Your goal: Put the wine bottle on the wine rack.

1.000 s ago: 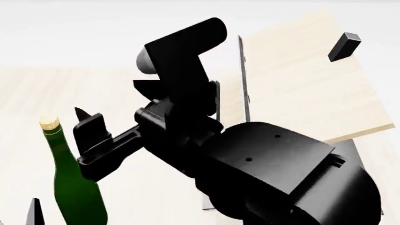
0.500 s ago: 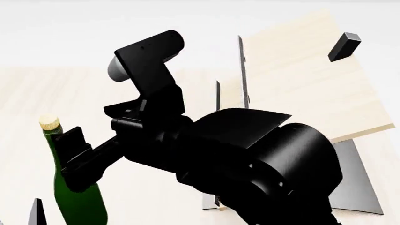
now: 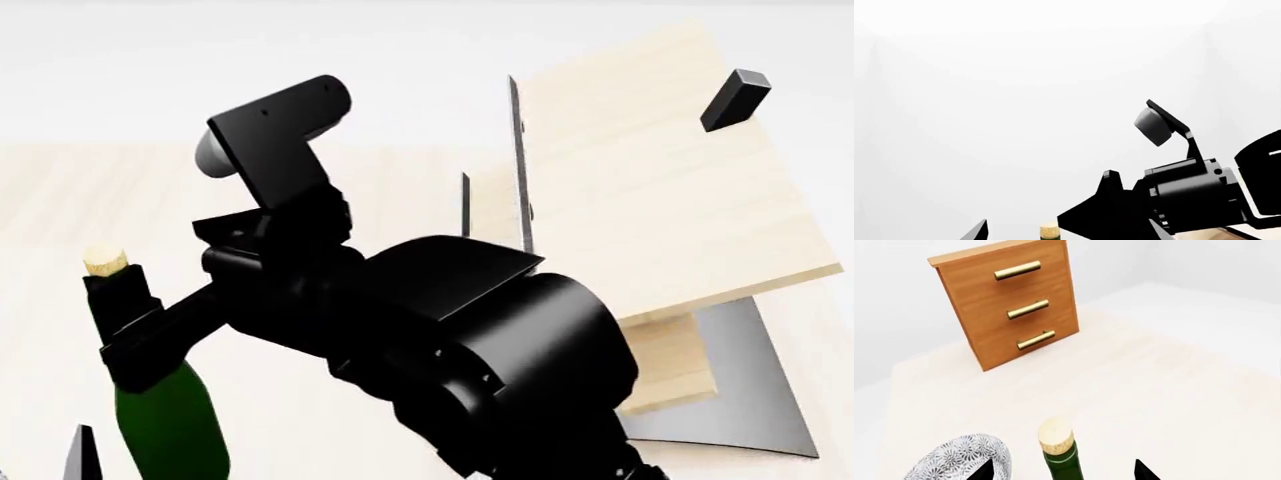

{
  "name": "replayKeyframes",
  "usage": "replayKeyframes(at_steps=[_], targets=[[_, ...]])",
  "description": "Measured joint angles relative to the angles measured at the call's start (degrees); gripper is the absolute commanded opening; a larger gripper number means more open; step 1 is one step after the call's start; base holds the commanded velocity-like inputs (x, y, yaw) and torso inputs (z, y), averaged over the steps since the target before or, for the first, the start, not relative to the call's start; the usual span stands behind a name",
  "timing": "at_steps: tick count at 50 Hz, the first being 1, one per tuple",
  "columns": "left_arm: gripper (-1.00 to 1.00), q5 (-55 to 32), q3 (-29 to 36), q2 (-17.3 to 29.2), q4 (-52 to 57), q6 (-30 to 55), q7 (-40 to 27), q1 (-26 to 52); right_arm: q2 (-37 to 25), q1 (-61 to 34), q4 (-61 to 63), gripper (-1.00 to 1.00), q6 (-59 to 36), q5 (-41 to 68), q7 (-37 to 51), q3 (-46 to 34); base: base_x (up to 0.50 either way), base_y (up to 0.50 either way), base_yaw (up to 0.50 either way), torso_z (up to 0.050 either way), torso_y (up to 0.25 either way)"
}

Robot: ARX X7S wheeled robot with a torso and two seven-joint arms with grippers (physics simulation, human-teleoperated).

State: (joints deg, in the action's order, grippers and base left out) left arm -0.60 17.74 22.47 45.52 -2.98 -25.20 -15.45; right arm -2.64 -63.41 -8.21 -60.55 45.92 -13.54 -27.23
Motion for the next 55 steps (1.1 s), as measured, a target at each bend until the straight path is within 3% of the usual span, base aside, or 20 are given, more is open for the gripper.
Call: replayKeyframes(at_steps=[22, 50, 51, 55], targets=[[1.0, 0.0, 0.5, 0.3, 0.0, -0.1, -0.3, 0.2, 2.1, -2.3, -12.4, 1.0, 14.6, 4.6, -0.4, -9.4, 0.0, 0.0, 0.0, 0.0, 0.0], [1.0, 0.0, 1.1, 0.7, -0.2, -0.4, -0.6, 0.4, 2.5, -8.9, -28.1, 1.0, 36.7, 23.7, 0.9, -34.5, 0.0, 0.0, 0.0, 0.0, 0.0], [1.0, 0.0, 1.1, 0.7, -0.2, -0.3, -0.6, 0.4, 2.5, -9.1, -28.4, -1.0, 37.3, 24.4, 0.9, -35.3, 0.0, 0.0, 0.0, 0.0, 0.0], [1.0, 0.0, 1.1, 0.8, -0.2, -0.3, -0.7, 0.4, 2.4, -9.8, -29.3, -1.0, 39.4, 26.4, 1.4, -37.4, 0.0, 0.0, 0.0, 0.0, 0.0]])
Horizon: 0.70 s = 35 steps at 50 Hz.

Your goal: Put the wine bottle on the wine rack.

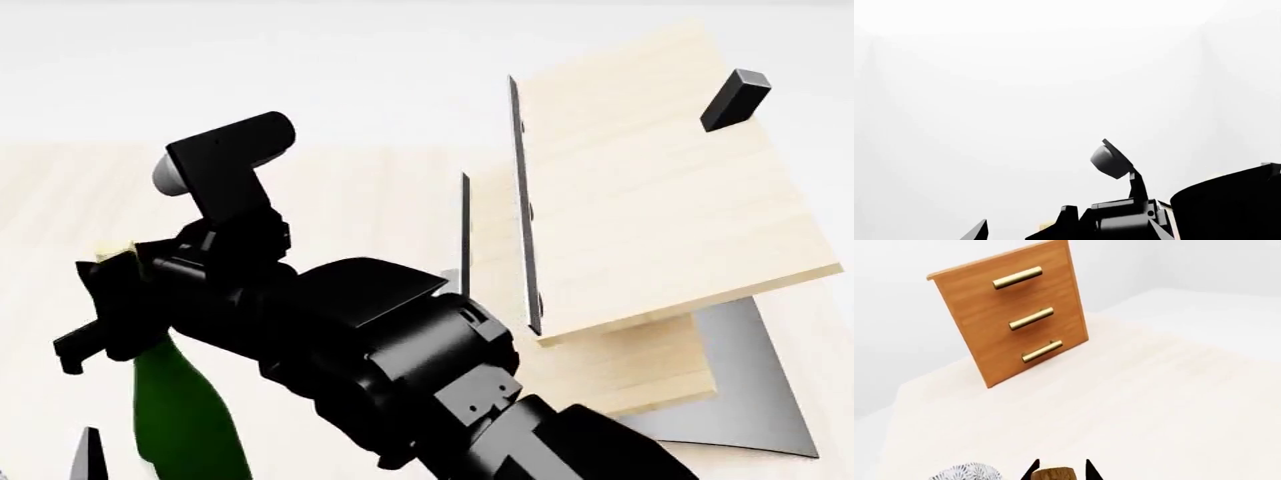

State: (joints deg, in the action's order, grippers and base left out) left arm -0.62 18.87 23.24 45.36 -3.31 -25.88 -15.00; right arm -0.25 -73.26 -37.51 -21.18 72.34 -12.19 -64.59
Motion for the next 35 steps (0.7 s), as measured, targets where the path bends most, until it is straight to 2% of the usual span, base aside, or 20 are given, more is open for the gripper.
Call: replayKeyframes(at_steps=[18, 35], targets=[[1.0, 0.1, 0.3, 0.3, -0.1, -0.1, -0.2, 0.0, -2.5, -1.5, 1.5, -1.0, 3.9, 5.8, 3.2, -5.1, 0.0, 0.0, 0.0, 0.0, 0.0], [1.0, 0.4, 0.9, 0.5, -0.2, -0.1, -0.4, 0.0, -13.0, -7.4, 15.2, -1.0, 4.1, 13.9, 12.1, 2.0, 0.0, 0.0, 0.0, 0.0, 0.0]])
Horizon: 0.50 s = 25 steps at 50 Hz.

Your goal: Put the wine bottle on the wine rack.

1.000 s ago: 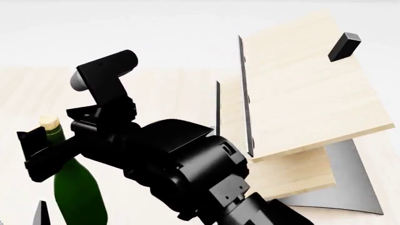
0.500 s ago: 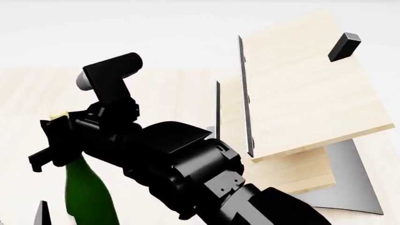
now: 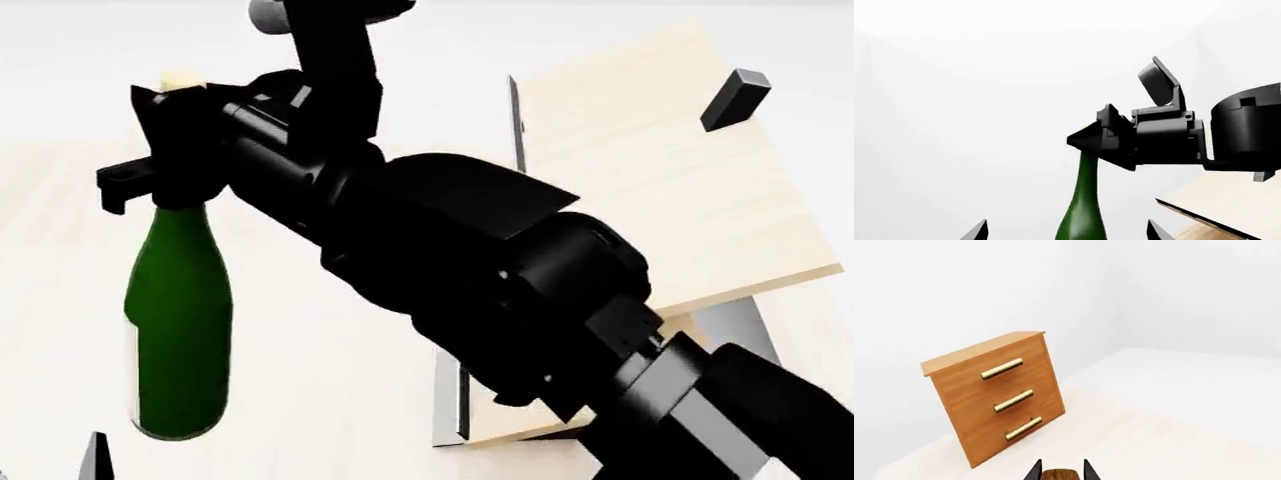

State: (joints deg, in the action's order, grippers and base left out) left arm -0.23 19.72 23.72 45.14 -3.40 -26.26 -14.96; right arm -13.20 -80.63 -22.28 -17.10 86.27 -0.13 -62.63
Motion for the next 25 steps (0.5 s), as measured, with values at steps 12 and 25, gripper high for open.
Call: replayKeyframes(at_steps=[12, 25], targets=[[1.0, 0.0, 0.2, 0.1, -0.1, 0.3, -0.1, 0.3, -7.3, -1.8, 9.1, -1.0, 1.3, 6.5, 7.7, 6.7, 0.0, 0.0, 0.0, 0.0, 0.0], [1.0, 0.2, 0.6, 0.1, 0.0, 0.6, -0.2, 0.5, -13.4, -0.2, 12.2, -1.0, 6.2, 19.9, 17.4, 18.0, 0.0, 0.0, 0.0, 0.0, 0.001]])
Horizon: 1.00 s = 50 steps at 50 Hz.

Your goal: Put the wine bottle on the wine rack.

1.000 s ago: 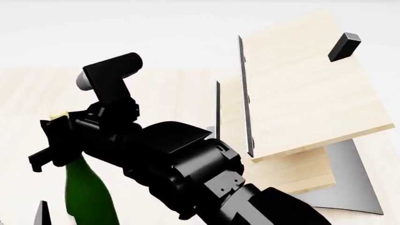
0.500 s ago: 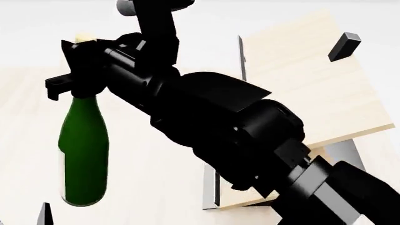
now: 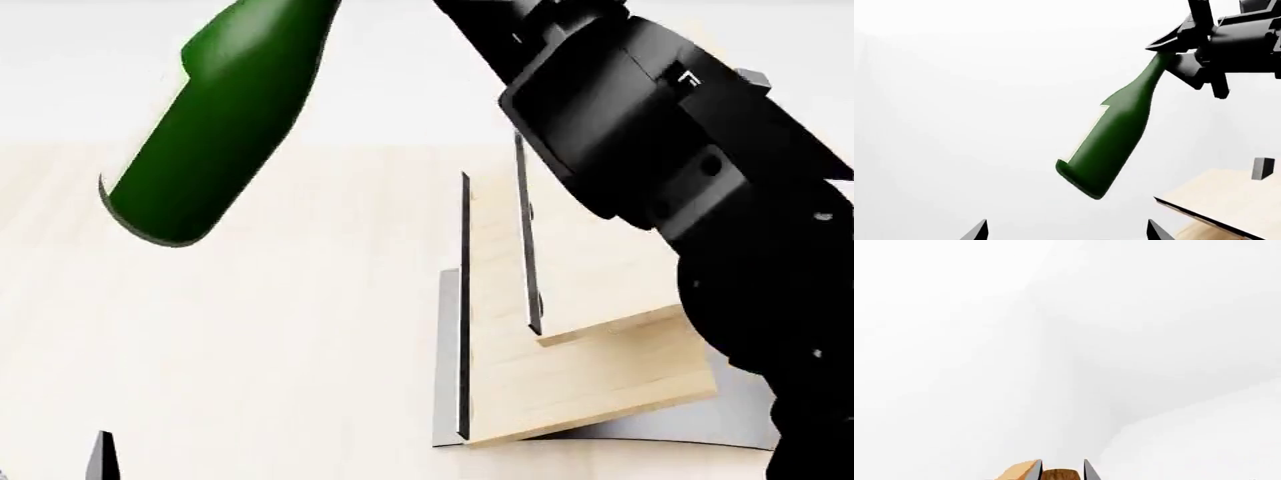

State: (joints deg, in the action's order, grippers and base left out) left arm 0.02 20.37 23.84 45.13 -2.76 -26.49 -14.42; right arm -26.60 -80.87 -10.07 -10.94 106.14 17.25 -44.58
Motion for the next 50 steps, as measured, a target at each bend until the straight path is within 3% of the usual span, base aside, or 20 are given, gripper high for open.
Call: replayKeyframes(at_steps=[20, 50], targets=[[1.0, 0.2, 0.4, 0.2, 0.0, 0.0, -0.3, 0.0, -8.7, 7.2, 6.0, -1.0, 8.5, 11.0, 8.3, 12.8, 0.0, 0.0, 0.0, 0.0, 0.001], [1.0, 0.2, 0.7, 0.6, 0.1, 0.2, -0.8, 0.1, -18.0, 14.4, 3.5, -1.0, 13.0, 13.4, 7.5, 20.0, 0.0, 0.0, 0.0, 0.0, 0.001]])
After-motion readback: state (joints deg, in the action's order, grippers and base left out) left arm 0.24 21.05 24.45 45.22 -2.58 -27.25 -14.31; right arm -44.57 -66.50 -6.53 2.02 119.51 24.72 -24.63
